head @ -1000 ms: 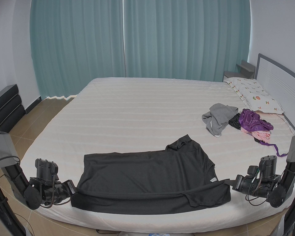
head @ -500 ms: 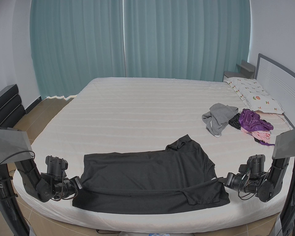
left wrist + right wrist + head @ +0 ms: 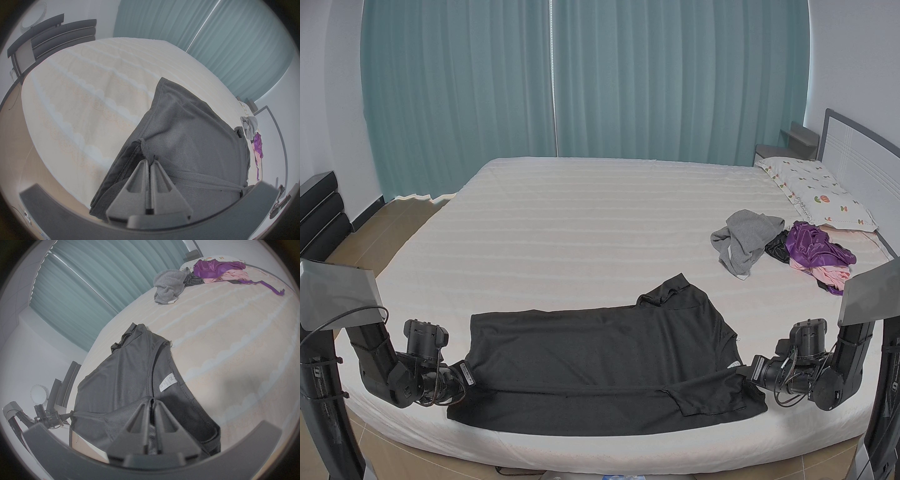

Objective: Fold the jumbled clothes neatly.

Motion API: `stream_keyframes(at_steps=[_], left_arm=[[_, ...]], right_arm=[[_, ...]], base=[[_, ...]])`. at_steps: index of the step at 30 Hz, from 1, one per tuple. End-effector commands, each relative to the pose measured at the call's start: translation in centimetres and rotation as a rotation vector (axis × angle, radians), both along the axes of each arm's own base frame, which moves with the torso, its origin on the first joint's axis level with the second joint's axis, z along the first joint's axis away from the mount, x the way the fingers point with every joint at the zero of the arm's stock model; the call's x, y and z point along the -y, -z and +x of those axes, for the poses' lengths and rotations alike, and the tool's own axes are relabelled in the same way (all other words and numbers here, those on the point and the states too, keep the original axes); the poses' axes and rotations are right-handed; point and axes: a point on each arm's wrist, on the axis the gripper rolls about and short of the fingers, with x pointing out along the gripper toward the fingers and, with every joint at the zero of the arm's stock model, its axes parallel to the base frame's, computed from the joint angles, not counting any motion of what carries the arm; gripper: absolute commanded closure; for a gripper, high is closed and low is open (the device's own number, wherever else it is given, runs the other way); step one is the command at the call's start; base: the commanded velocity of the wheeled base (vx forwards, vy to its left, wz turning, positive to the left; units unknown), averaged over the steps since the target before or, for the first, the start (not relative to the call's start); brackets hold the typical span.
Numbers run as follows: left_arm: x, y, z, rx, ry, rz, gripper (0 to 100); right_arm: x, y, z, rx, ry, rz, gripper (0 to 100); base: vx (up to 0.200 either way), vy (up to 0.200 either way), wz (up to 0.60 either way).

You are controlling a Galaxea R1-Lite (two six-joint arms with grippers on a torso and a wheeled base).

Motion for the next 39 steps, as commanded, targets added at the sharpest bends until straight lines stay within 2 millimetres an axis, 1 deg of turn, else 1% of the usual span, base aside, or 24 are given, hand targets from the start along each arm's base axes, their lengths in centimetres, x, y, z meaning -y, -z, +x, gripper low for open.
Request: stream_keyframes(at_steps=[1, 6, 7, 8, 9, 10, 12, 13, 16, 20, 21, 22, 24, 25, 27, 28, 29, 31, 32, 33, 34, 35, 38, 39], left_arm=[[0.0, 0.4, 0.1, -0.010, 0.000, 0.001, 0], [0.0, 0.3, 0.1, -0.007, -0.002, -0.001, 0], [-0.1, 0.2, 0.1, -0.006, -0.005, -0.001, 0], [-0.1, 0.2, 0.1, -0.006, -0.005, -0.001, 0], [-0.2, 0.1, 0.0, -0.003, -0.008, -0.002, 0], [-0.3, -0.5, 0.0, 0.020, -0.015, -0.005, 0], [-0.6, -1.1, 0.0, 0.040, -0.025, -0.008, 0], [-0.9, -2.3, -0.1, 0.079, -0.037, -0.014, 0], [-1.4, -4.1, -0.3, 0.141, -0.054, -0.018, 0], [-1.7, -7.1, -1.6, 0.228, -0.058, -0.029, 0], [-1.7, -7.1, -1.6, 0.228, -0.058, -0.029, 0], [-1.7, -8.2, -2.6, 0.263, -0.060, -0.035, 0], [-1.7, -8.9, -3.1, 0.285, -0.058, -0.037, 0], [-1.8, -9.9, -4.0, 0.322, -0.055, -0.045, 0], [-1.9, -10.7, -5.0, 0.350, -0.047, -0.059, 0], [-1.9, -10.7, -5.0, 0.350, -0.047, -0.059, 0], [-2.3, -11.5, -6.3, 0.378, -0.039, -0.080, 0], [-2.4, -12.4, -8.1, 0.423, -0.014, -0.107, 0], [-2.4, -12.6, -8.3, 0.433, -0.007, -0.111, 0], [-2.3, -13.6, -9.8, 0.488, 0.024, -0.134, 0], [-2.2, -13.9, -10.2, 0.503, 0.035, -0.141, 0], [-2.1, -15.0, -11.6, 0.573, 0.078, -0.167, 0], [-1.9, -16.6, -14.1, 0.689, 0.161, -0.229, 0], [-1.9, -16.7, -14.4, 0.699, 0.169, -0.241, 0]], right_arm=[[-0.3, 0.6, 0.0, -0.018, -0.011, -0.002, 0], [-0.5, 0.2, -0.1, -0.005, -0.011, 0.012, 0], [-0.5, -0.3, -0.2, 0.009, -0.009, 0.020, 0], [-0.5, -0.3, -0.2, 0.009, -0.009, 0.020, 0], [-0.6, -1.0, -0.3, 0.024, -0.006, 0.034, 0], [-0.7, -1.9, -0.4, 0.040, 0.011, 0.065, 0], [-0.6, -2.1, -0.4, 0.043, 0.024, 0.080, 0], [-0.5, -2.3, -0.4, 0.042, 0.038, 0.095, 0], [-0.4, -2.0, -0.7, 0.018, 0.051, 0.101, 0], [-0.3, -2.1, -1.0, 0.028, 0.060, 0.114, 0], [-0.3, -2.1, -1.0, 0.028, 0.060, 0.114, 0], [-0.3, -2.4, -1.2, 0.048, 0.061, 0.124, 0], [-0.4, -2.6, -1.5, 0.059, 0.058, 0.129, 0], [-0.4, -2.9, -1.8, 0.083, 0.054, 0.135, 0], [-0.4, -3.1, -2.3, 0.101, 0.053, 0.139, 0], [-0.4, -3.1, -2.3, 0.101, 0.053, 0.139, 0], [-0.3, -3.3, -2.8, 0.117, 0.053, 0.140, 0], [-0.2, -3.5, -3.3, 0.133, 0.052, 0.143, 0], [-0.2, -3.5, -3.4, 0.137, 0.051, 0.143, 0], [-0.2, -3.6, -3.8, 0.134, 0.051, 0.142, 0], [-0.2, -3.5, -3.8, 0.132, 0.050, 0.142, 0], [-0.2, -3.7, -3.8, 0.138, 0.048, 0.144, 0], [-0.3, -4.1, -4.1, 0.147, 0.042, 0.147, 0], [-0.3, -4.2, -4.1, 0.149, 0.040, 0.147, 0]], base=[[0.000, 0.000, 0.00], [0.000, 0.000, 0.00], [0.000, 0.000, 0.00], [0.000, 0.000, 0.00], [0.000, 0.000, 0.00], [0.000, 0.000, 0.00], [0.000, 0.000, 0.00], [0.000, 0.000, 0.00], [0.000, 0.000, 0.00], [0.000, 0.000, 0.00], [0.000, 0.000, 0.00], [0.000, 0.000, 0.00], [0.000, 0.000, 0.00], [0.000, 0.000, 0.00], [0.000, 0.000, 0.00], [0.000, 0.000, 0.00], [0.000, 0.000, 0.00], [0.000, 0.000, 0.00], [0.000, 0.000, 0.00], [0.000, 0.000, 0.00], [0.000, 0.000, 0.00], [0.000, 0.000, 0.00], [0.000, 0.000, 0.00], [0.000, 0.000, 0.00]])
